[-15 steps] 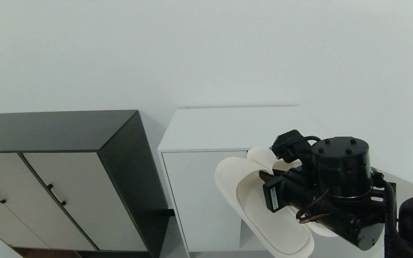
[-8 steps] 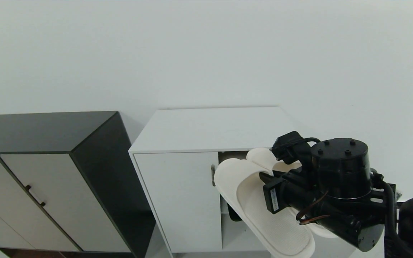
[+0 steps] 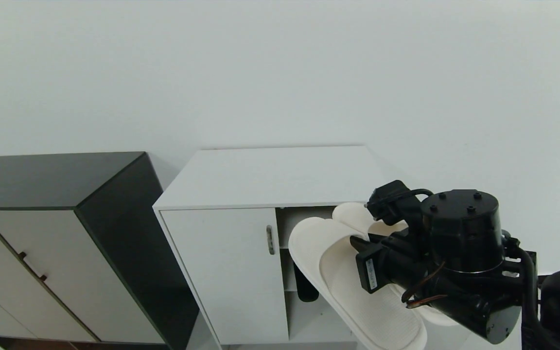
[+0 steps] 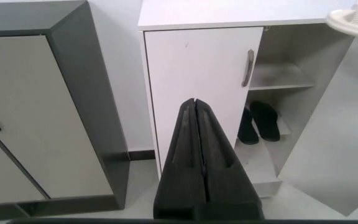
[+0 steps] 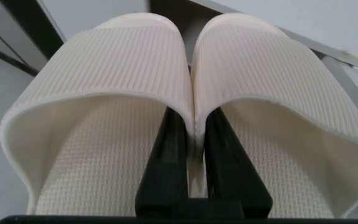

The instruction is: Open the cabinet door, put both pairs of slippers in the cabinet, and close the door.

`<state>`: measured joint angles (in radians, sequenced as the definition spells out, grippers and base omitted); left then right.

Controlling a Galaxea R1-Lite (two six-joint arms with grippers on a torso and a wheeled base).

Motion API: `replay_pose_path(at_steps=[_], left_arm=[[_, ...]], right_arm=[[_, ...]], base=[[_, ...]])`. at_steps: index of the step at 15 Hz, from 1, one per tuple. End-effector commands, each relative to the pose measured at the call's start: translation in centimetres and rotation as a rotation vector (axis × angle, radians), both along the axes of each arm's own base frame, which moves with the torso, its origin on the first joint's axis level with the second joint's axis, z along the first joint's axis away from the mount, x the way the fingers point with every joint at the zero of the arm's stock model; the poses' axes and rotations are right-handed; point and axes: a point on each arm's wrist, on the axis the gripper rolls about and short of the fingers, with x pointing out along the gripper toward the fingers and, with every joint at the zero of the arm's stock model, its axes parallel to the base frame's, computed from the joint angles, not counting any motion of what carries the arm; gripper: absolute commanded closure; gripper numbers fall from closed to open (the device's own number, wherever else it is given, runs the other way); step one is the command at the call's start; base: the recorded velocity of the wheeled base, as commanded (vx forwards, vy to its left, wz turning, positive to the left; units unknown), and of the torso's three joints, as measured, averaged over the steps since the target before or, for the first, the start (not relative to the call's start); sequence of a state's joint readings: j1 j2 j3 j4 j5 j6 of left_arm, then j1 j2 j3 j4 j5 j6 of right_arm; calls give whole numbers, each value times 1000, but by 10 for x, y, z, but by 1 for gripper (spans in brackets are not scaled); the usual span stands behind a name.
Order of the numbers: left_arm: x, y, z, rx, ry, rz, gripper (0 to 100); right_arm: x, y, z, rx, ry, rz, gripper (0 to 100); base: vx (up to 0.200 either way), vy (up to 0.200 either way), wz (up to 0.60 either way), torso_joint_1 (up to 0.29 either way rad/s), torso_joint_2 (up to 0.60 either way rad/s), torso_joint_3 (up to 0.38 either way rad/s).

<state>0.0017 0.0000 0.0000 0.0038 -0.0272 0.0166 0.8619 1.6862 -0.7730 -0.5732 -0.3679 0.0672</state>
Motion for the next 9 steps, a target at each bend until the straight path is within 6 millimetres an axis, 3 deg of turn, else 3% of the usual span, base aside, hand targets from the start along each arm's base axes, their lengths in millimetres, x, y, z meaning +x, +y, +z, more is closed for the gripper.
replay_pose_path(at_steps=[1,9], left_arm=[[0,0,0,0,1,-2,100],[0,0,0,0,2,-1,100]], right_arm=[[0,1,-1,0,3,9,100],[1,2,-4,-7,12,10,100]], base=[[0,0,0,0,0,0],[0,0,0,0,0,0]])
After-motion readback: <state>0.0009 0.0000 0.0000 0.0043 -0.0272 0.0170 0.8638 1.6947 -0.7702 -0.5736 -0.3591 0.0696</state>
